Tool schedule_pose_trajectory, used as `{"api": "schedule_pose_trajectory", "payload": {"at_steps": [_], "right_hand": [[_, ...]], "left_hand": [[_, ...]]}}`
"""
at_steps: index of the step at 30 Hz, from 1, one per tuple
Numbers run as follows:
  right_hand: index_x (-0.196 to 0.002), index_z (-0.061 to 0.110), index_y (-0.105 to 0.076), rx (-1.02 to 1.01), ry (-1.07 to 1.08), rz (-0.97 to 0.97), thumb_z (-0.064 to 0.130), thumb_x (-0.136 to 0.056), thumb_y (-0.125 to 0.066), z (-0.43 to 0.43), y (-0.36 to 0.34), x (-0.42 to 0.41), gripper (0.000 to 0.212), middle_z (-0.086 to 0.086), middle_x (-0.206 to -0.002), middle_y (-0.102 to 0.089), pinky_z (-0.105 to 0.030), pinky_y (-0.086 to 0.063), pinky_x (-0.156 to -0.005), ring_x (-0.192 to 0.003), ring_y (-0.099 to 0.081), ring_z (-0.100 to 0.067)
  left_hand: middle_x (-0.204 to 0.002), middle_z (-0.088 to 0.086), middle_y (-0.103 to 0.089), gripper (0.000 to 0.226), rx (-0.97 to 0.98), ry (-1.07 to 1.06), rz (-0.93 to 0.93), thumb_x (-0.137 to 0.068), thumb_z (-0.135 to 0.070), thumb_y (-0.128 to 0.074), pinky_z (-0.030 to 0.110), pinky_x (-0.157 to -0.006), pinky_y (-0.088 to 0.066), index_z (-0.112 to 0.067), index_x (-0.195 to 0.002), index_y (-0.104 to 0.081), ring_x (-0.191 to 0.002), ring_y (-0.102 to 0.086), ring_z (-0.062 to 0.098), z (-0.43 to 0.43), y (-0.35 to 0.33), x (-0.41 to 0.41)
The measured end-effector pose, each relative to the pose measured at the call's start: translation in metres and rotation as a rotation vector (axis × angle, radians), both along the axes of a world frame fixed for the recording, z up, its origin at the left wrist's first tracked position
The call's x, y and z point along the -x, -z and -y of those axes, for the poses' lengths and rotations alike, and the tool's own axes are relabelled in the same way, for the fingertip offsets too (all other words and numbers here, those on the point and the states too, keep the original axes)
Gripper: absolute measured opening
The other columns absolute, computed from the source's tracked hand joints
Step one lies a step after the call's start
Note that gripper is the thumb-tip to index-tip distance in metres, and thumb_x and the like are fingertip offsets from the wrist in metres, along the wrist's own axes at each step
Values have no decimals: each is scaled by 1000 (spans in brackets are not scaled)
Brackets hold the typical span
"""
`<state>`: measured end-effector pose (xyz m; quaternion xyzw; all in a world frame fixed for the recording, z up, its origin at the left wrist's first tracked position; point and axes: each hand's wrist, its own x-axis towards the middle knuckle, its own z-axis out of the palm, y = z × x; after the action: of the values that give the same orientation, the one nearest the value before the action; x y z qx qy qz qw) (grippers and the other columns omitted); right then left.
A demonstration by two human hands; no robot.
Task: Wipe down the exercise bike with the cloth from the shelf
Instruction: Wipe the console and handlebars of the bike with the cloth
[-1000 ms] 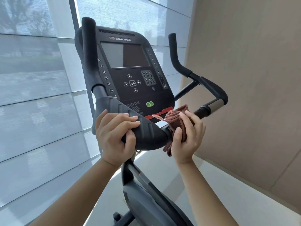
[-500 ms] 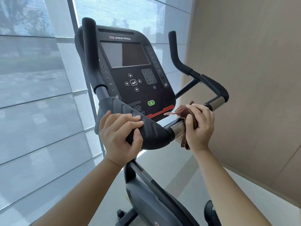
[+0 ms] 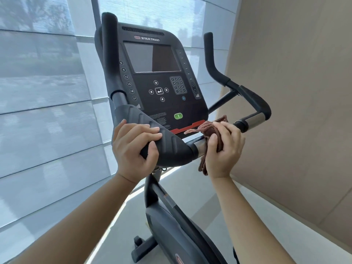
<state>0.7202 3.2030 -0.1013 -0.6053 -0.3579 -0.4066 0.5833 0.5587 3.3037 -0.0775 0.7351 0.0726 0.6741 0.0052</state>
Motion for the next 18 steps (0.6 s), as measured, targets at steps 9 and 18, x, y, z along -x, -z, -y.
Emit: {"api": "schedule_pose_trajectory", "payload": {"at_steps": [9,18], "right_hand": [[-99,12,-66,153,-105,343,30,-90,-42,11,6,-20,31,-12,-95,-69,-39,-48,-80,-89,-58,-27],[-92,9,-70,155,-62,38,23,-84,-45,11,-4,-84,30,-11,-93,-68,-40,-46,-79,-87,-59,-31]], "left_hand": [[-85,6,-68,24,130,-81,-192,-79,-17,-51,59,-79,-42,-4,-74,-70,-87,-60,26,21,-5,10],[-102,4,-68,23,-12,-344,-250,-80,-28,-54,57,-103,-21,-12,-78,-70,-108,-53,20,83,8,-36]]}}
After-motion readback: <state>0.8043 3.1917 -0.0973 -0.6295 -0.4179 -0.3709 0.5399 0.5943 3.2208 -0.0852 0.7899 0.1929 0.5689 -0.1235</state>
